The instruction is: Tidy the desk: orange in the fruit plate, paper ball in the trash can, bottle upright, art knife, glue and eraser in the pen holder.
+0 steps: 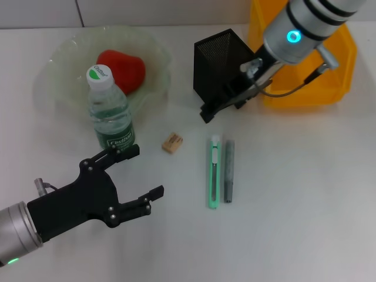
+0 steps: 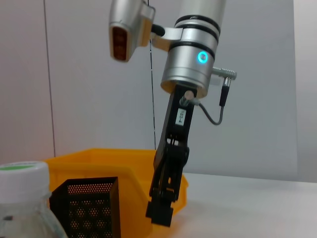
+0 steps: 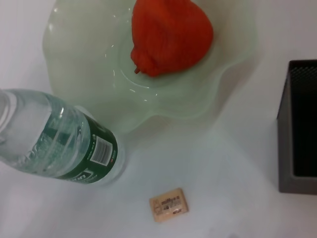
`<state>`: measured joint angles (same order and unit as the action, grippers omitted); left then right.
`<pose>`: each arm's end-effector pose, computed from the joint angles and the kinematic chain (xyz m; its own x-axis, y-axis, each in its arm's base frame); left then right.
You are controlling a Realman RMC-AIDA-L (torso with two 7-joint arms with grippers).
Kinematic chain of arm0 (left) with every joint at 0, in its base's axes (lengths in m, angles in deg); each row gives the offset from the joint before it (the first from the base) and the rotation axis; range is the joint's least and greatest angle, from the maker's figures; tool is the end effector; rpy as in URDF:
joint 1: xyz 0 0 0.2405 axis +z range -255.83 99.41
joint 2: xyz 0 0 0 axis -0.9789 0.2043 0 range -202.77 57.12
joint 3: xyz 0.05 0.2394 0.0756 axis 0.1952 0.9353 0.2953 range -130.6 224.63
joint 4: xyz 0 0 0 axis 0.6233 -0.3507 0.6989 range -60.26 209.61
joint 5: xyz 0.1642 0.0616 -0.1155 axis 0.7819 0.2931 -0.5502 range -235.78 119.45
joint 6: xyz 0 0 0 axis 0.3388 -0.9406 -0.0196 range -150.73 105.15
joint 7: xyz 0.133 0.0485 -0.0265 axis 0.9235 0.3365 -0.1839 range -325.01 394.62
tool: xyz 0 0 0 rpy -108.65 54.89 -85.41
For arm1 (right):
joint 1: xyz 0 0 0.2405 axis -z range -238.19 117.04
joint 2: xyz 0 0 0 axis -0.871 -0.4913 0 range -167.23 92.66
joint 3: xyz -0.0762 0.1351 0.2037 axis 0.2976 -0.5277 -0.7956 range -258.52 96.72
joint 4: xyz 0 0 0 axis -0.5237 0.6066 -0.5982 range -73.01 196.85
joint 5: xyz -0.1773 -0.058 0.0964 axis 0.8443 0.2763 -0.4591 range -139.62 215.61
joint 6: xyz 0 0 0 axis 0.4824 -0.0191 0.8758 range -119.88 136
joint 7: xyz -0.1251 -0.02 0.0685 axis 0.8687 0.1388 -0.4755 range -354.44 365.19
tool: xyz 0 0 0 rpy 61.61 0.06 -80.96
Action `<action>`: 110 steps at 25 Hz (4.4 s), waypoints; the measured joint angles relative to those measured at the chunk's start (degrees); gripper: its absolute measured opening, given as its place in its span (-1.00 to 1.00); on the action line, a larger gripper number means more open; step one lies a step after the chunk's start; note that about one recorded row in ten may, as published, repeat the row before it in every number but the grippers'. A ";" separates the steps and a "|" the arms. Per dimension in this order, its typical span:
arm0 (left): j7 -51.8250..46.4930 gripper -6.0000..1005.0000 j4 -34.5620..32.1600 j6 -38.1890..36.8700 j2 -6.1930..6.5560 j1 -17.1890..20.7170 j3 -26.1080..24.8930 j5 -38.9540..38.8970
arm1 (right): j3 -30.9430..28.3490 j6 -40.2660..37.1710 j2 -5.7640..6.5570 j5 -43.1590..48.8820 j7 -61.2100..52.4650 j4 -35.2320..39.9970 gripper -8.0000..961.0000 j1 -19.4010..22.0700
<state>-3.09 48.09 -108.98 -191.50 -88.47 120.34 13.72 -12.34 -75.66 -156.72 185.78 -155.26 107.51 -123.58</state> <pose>-0.2997 0.2285 -0.0470 0.7752 -0.0019 0.6317 0.2985 -0.8802 -0.3690 0.0999 0.4146 -0.0430 0.5747 -0.8062 0.1405 -0.7315 -0.5831 -0.3534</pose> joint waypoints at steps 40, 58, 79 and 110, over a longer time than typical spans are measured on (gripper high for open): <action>0.98 0.70 1.89 2.12 -0.12 -1.82 1.03 0.27 | 13.90 12.98 -0.44 -10.55 -4.94 -13.38 0.63 -1.10; 0.98 0.70 1.98 2.17 -0.11 -1.82 1.02 0.27 | 15.37 14.29 -0.45 -11.38 -4.86 -15.12 0.58 -1.22; 1.07 0.70 2.46 2.79 -0.16 -2.82 1.02 0.27 | 22.21 15.26 -0.45 -11.38 -5.30 -15.76 0.52 -2.40; 2.46 0.70 5.73 3.12 -0.25 -5.48 1.02 0.27 | 25.13 15.73 -0.45 -12.08 -6.74 -16.76 0.21 -4.32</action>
<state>-0.63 53.82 -105.85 -191.75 -93.94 121.37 13.99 12.79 -59.93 -157.17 173.70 -162.00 90.75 -127.90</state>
